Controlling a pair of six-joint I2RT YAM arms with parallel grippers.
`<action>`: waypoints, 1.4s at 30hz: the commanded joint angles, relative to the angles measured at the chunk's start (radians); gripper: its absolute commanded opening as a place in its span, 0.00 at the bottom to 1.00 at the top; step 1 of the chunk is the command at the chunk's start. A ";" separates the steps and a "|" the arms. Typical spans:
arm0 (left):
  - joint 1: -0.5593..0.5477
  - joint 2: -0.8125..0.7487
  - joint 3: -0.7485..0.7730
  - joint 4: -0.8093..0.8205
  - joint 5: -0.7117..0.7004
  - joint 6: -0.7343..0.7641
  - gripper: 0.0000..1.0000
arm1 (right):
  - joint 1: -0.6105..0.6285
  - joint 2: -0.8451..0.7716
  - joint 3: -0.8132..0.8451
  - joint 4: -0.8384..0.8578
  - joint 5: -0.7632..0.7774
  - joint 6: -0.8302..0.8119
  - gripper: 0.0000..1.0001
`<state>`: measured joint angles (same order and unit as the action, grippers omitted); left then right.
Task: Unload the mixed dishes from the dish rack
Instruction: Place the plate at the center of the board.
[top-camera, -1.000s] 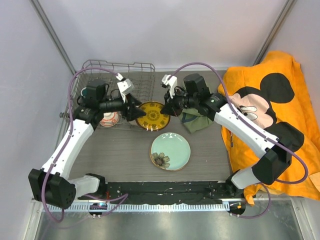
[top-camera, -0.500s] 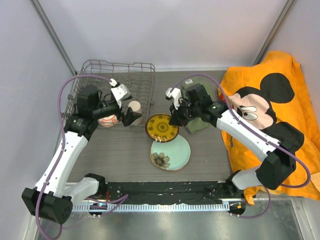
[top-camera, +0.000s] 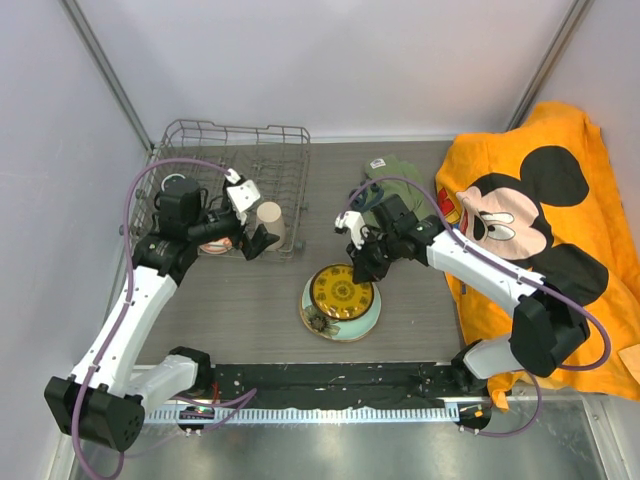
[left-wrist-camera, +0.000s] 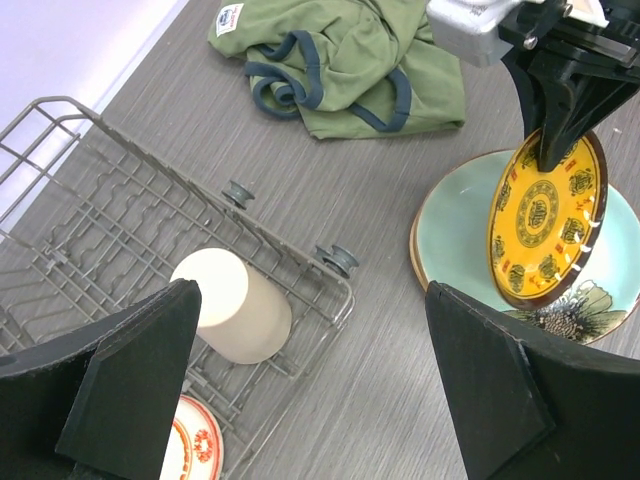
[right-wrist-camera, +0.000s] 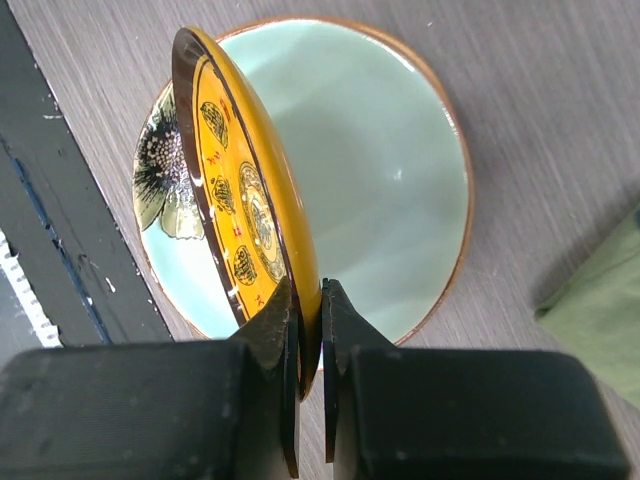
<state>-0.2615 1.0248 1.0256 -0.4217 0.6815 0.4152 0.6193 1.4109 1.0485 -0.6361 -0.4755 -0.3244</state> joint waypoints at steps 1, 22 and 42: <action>0.001 -0.020 -0.009 -0.002 -0.008 0.040 1.00 | -0.004 0.036 -0.010 0.007 -0.067 -0.034 0.01; 0.001 -0.017 -0.041 0.000 -0.049 0.083 1.00 | -0.004 0.161 -0.042 0.046 0.000 -0.058 0.46; 0.030 0.034 -0.058 0.034 -0.342 0.261 1.00 | -0.004 0.059 -0.035 0.075 0.099 -0.042 0.83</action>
<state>-0.2546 1.0405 0.9565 -0.4297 0.4213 0.5953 0.6113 1.5684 0.9958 -0.5976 -0.4328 -0.3641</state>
